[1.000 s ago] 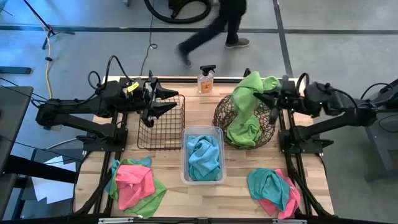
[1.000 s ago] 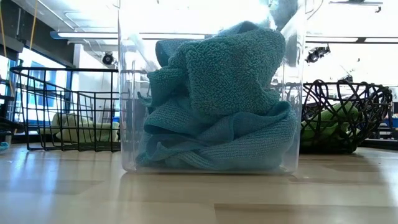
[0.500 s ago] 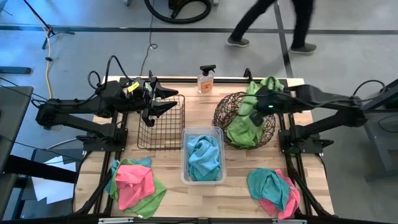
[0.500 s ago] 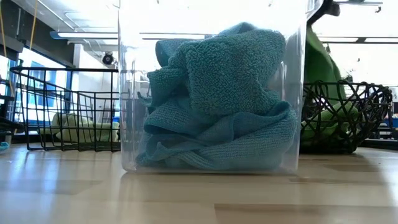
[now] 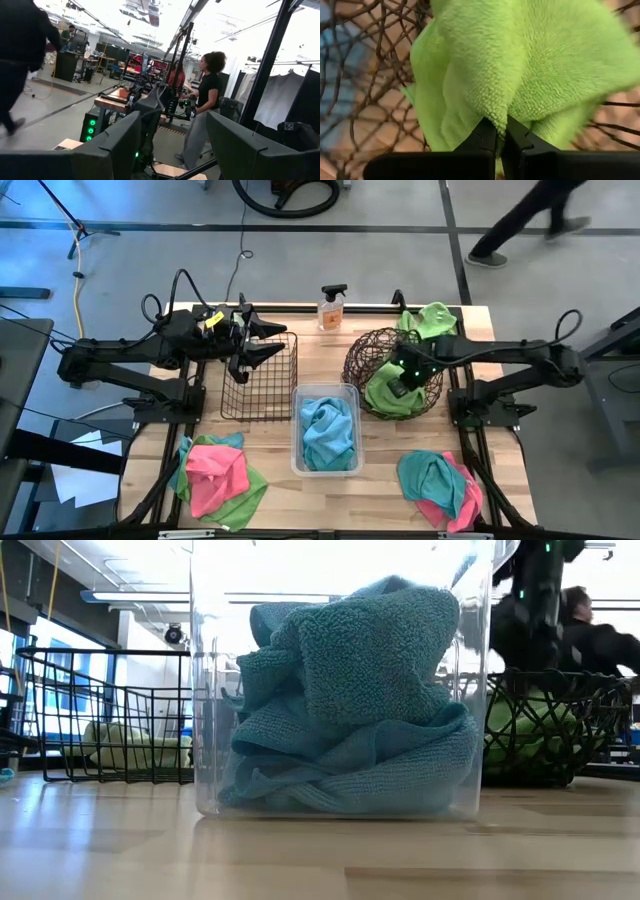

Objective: Sort microfiber towel by color & place in baskets

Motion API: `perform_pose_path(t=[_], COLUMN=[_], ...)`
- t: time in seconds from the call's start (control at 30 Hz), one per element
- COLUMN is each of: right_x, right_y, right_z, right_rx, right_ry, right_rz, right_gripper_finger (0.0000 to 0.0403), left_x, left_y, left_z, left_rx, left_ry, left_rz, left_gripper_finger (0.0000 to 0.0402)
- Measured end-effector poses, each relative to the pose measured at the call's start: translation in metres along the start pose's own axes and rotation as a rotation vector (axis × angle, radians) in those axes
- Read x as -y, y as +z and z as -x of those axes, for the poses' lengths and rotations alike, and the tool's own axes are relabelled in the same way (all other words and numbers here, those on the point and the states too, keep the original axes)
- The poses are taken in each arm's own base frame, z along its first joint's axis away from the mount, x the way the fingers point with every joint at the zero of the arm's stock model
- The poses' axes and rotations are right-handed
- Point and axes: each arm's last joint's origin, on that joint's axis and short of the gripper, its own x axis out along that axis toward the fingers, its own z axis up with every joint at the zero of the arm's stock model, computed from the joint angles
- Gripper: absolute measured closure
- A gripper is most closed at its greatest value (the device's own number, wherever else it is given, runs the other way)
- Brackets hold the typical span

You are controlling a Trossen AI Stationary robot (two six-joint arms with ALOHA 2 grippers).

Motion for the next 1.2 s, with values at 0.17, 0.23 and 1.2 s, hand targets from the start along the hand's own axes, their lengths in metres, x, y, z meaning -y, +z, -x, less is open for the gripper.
perform_pose_path(t=[0.17,0.23,1.2], right_x=[0.008,0.01,0.008], right_y=[-0.001,-0.001,0.001], right_z=[-0.026,-0.032,-0.065], right_rx=[0.035,0.062,-0.059], right_ry=[0.04,0.038,-0.038], right_rz=[-0.14,-0.185,-0.209], right_gripper_finger=[0.0403,0.0403,0.0157], left_x=[0.0,0.0,0.0], left_y=[0.0,0.0,-0.001], left_z=[0.0,0.0,0.0], left_rx=[0.0,-0.001,-0.006], left_ry=[0.0,0.0,0.0], left_rz=[0.0,0.0,-0.001], left_gripper_finger=[0.0186,0.0186,0.0186])
